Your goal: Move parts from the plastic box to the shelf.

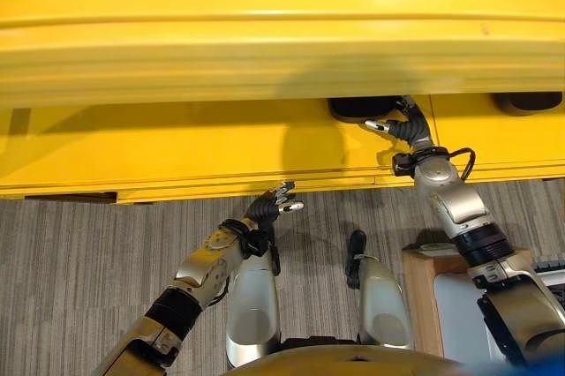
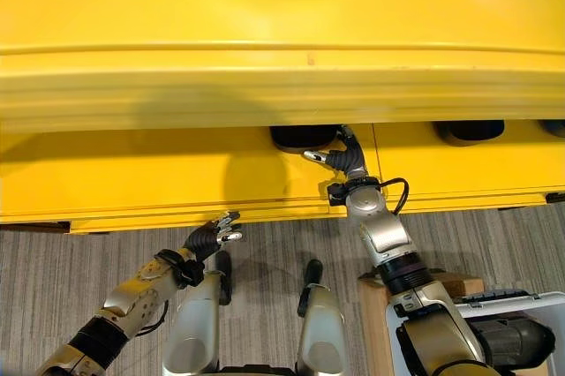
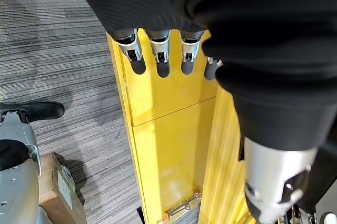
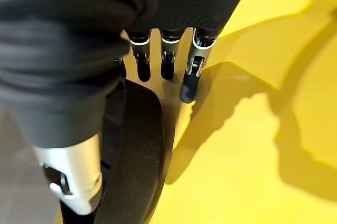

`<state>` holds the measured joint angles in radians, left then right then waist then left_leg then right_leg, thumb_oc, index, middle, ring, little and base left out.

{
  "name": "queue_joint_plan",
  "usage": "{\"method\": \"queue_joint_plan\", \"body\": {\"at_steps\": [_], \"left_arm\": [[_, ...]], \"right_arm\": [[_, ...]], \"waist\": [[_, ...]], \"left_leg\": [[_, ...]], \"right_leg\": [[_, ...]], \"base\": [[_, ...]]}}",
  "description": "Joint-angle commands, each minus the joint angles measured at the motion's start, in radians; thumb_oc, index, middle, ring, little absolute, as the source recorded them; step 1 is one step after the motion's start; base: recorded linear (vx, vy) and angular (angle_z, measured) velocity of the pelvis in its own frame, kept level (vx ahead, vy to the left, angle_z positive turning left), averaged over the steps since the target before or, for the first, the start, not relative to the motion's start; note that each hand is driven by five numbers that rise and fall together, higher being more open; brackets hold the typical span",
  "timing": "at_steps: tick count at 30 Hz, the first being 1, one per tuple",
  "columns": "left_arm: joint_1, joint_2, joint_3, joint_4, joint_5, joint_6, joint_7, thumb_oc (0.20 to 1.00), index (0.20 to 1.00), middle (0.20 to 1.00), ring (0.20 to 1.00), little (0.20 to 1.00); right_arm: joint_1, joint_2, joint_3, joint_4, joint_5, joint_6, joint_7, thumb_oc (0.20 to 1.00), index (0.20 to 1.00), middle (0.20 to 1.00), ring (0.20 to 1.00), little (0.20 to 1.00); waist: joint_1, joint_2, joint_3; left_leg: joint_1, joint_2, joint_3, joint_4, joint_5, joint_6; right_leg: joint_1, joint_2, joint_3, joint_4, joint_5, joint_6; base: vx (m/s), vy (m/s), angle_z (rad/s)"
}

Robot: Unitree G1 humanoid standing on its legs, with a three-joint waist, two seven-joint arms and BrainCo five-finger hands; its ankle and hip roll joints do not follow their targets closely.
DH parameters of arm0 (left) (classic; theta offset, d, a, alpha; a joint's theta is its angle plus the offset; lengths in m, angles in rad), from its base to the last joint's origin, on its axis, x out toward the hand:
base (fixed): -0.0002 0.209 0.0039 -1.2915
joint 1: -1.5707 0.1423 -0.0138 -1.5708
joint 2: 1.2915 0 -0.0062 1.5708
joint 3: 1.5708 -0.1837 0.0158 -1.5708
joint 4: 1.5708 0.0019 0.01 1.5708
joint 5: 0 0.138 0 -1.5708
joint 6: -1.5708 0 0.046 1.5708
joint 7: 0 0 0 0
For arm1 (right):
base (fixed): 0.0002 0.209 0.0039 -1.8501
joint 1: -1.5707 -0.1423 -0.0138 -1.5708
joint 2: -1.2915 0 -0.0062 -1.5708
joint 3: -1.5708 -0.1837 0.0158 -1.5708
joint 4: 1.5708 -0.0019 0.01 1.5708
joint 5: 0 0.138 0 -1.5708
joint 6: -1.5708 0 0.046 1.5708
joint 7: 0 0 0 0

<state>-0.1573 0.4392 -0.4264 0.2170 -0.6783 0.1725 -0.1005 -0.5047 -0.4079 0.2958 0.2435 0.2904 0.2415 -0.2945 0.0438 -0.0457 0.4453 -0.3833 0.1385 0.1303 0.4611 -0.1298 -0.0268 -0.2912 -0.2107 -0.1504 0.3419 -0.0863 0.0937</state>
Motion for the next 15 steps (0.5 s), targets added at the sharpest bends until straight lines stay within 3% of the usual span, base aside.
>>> {"method": "queue_joint_plan", "body": {"at_steps": [1,5,11,15], "left_arm": [[-0.023,-0.016,0.006,-0.137,0.001,-0.07,0.016,1.0,1.0,1.0,1.0,1.0],[-0.018,-0.022,0.01,-0.137,-0.003,-0.07,0.022,1.0,1.0,1.0,1.0,1.0],[0.021,-0.036,0.029,-0.14,-0.005,-0.084,0.023,1.0,1.0,1.0,1.0,1.0],[0.064,-0.041,0.064,-0.147,-0.008,-0.086,0.01,1.0,1.0,1.0,1.0,1.0]], "right_arm": [[0.138,0.135,0.175,0.125,0.085,0.055,-0.039,1.0,1.0,1.0,1.0,1.0],[0.147,0.126,0.11,0.132,0.092,-0.018,-0.152,1.0,1.0,1.0,1.0,1.0],[0.205,0.099,0.03,0.064,0.054,-0.119,-0.244,1.0,1.0,1.0,1.0,1.0],[0.27,0.084,-0.018,-0.009,0.056,-0.133,-0.215,1.0,1.0,1.0,1.0,1.0]], "waist": [[0.044,0.012,0.046],[0.036,0.02,0.045],[0.015,0.028,0.037],[0.0,0.03,0.019]], "left_leg": [[0.018,-0.054,-0.001,-0.018,-0.039,0.043],[0.022,-0.057,-0.001,-0.022,-0.041,0.044],[0.042,-0.056,0.005,-0.046,-0.04,0.043],[0.063,-0.055,0.014,-0.1,-0.005,0.046]], "right_leg": [[0.063,0.017,0.015,0.053,-0.06,0.004],[0.062,0.016,0.019,0.052,-0.059,0.005],[0.069,0.017,0.027,0.034,-0.055,0.006],[0.084,0.019,0.03,-0.022,-0.02,0.007]], "base": [[0.0,0.0,0.0],[0.01,0.019,0.0],[0.04,0.041,0.0],[0.01,0.032,-0.11]]}}
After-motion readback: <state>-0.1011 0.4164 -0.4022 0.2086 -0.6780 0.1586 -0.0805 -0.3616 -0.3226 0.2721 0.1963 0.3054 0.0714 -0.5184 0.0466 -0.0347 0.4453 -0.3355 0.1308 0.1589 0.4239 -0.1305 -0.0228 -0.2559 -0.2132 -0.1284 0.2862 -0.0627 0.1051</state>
